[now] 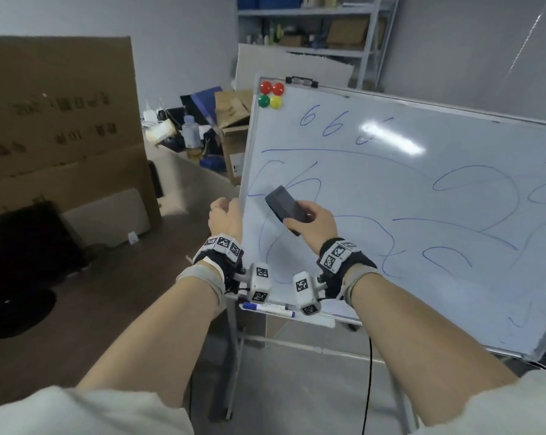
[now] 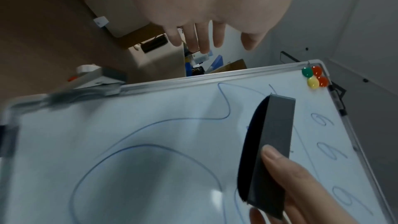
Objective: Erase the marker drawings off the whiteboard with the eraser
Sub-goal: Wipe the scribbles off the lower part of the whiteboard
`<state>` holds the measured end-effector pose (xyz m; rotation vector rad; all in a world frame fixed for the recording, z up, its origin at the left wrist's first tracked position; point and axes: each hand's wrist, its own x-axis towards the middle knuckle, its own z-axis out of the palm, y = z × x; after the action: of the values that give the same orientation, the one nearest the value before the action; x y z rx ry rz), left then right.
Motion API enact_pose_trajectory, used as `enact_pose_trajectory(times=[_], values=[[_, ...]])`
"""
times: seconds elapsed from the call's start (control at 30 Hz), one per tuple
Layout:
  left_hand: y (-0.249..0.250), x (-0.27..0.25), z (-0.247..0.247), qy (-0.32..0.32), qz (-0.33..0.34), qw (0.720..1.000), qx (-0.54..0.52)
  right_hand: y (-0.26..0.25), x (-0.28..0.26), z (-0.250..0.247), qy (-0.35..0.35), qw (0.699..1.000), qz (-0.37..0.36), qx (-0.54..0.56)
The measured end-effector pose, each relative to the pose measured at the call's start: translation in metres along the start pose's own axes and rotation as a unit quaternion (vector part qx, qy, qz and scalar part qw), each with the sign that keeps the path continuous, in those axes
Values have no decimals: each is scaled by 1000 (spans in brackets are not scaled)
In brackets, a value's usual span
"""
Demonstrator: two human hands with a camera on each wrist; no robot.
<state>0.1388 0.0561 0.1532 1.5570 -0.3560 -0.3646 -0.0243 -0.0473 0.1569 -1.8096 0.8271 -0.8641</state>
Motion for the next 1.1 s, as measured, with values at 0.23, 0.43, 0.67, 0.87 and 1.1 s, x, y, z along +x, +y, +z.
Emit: enact_pose_trajectory(times=[0.23, 0.43, 0.67, 0.87, 1.1], values=[[27, 62, 16, -119, 7, 992, 28, -48, 62, 5, 164, 980, -82, -81], [13, 93, 20, -168, 7, 984, 65, -58, 97, 13, 189, 958, -108, -187], [-10, 107, 13, -197, 61, 974, 88, -33, 97, 57, 103, 924, -176, -324], [-10, 103, 21, -188, 79, 976, 73, -36, 106, 45, 101, 890, -196, -400], [-23, 107, 17, -199, 19, 979, 46, -35, 111, 52, 108, 905, -179, -369]])
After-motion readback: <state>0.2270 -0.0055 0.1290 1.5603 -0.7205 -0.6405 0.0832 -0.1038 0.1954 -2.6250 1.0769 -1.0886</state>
